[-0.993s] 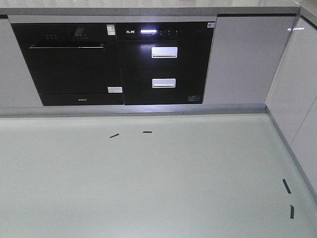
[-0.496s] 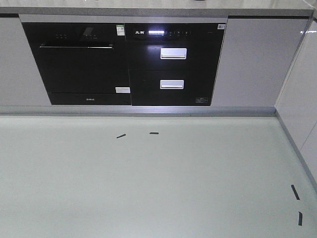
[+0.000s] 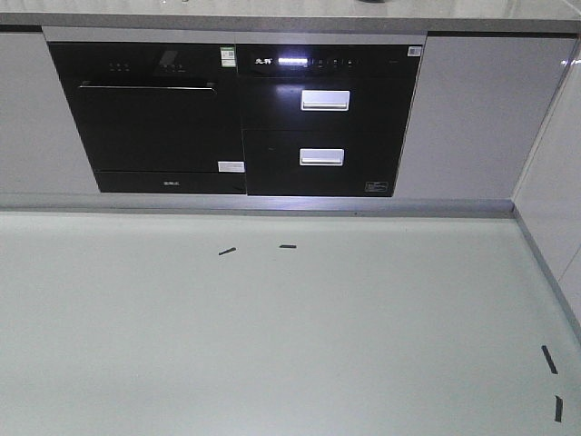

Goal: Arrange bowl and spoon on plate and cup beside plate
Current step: 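Drive the base forward toward the grey countertop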

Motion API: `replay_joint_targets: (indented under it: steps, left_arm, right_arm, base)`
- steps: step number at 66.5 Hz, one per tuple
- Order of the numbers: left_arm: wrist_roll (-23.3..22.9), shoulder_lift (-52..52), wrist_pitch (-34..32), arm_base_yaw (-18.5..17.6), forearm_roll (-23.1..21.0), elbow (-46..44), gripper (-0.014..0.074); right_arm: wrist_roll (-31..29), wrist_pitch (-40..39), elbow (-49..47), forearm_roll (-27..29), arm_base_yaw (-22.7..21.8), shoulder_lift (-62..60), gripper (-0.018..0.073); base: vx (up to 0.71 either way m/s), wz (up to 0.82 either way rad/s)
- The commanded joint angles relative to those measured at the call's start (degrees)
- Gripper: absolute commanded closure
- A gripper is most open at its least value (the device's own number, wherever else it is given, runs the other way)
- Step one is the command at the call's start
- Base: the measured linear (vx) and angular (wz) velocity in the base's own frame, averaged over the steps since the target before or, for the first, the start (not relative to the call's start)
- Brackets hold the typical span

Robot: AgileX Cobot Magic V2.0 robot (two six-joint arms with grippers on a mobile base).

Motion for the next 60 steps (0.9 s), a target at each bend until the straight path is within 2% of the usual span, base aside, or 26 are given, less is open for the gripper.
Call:
replay_joint_targets:
  steps: [1, 60]
  left_arm:
    - [-0.53, -0.87, -4.07, 0.0, -0.03, 1.49, 0.0603]
    - [-0.53, -0.87, -4.07, 0.0, -0.03, 1.49, 0.0603]
  right_arm:
    - [-0.38, -4.1, 0.44, -0.49, -0.35, -0.53, 0.0564]
    - [-0.38, -4.05, 0.44, -0.49, -0.35, -0.53, 0.0564]
  base:
    - [0.03, 0.03]
    - [0.06, 0.0]
